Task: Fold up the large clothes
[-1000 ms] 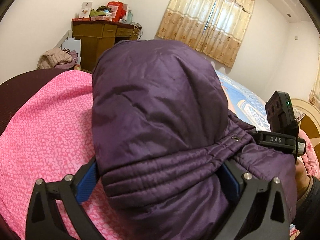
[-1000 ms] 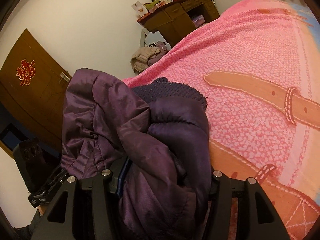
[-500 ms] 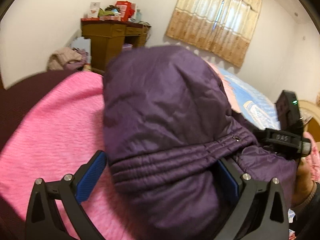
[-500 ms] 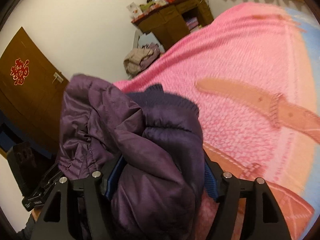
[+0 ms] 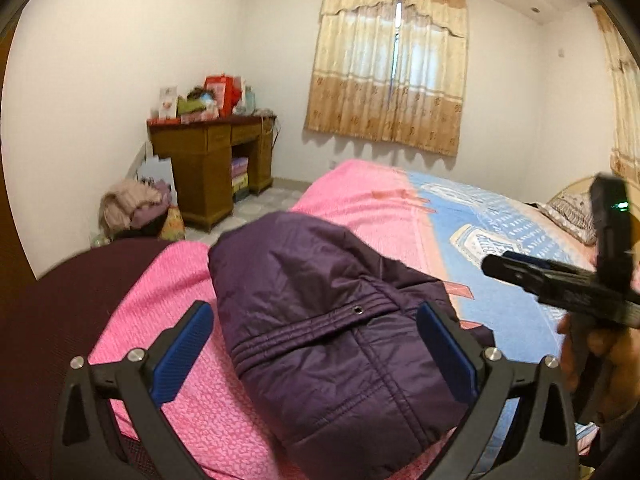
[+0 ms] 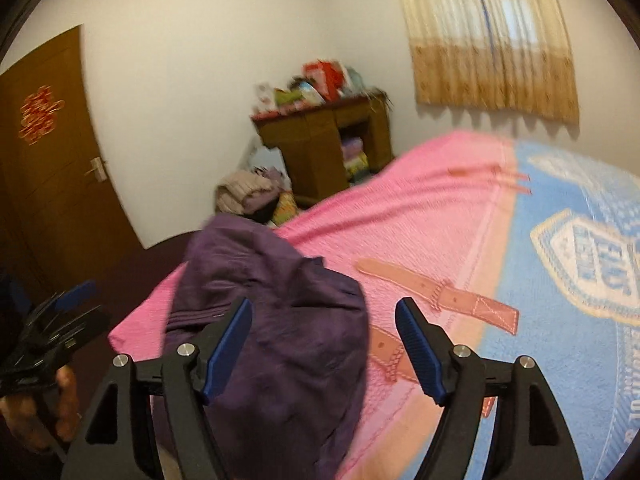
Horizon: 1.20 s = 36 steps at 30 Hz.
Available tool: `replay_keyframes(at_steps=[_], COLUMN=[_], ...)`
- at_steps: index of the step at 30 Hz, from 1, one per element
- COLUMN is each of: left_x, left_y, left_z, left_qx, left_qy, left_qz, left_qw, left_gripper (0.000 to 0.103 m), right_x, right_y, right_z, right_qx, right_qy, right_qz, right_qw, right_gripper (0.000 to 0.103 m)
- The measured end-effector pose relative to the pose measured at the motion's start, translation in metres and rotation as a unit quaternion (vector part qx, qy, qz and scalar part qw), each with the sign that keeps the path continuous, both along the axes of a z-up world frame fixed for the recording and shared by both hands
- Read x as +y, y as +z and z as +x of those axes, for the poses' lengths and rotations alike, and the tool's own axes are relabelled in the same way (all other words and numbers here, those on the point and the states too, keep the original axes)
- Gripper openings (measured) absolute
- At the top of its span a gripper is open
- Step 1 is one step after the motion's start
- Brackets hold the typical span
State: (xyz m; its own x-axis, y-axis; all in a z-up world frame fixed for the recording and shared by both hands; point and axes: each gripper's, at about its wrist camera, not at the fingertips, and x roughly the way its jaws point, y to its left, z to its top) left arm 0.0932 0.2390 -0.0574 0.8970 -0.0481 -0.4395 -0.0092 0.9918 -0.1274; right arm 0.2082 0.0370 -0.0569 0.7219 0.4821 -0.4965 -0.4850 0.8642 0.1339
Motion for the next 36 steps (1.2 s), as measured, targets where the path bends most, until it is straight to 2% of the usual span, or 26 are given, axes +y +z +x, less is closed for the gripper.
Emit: replay_keyframes(at_steps=[5,11,36], left_x=[-0.008,-0.016,-0.019], left_y=[0.008,0.010,0.007], left_z=[-0.007,-0.011,-0.012], left_qx=[-0.017,-0.020,-0.025], left_qy=[-0.007,-0.009,-0.008], left_qz=[0.011,0.014,0.013], left_qw=[0.9998,0.9997,0.9996], left_gripper=[0.103,0.103,0.103], right_x=[0.002,0.002,0.005], right_y=[0.018,0.033,0.030], right_z=[-0.033,-0.052,-0.053], right_qx=[-0.032,-0.061,-0.055], right_qy=[-0.002,0.007,0.012], right_qz=[-0.002,0.008,0.021], right_qw=[0.999,0.998,0.998], right_gripper=[0.078,0.079,0.081])
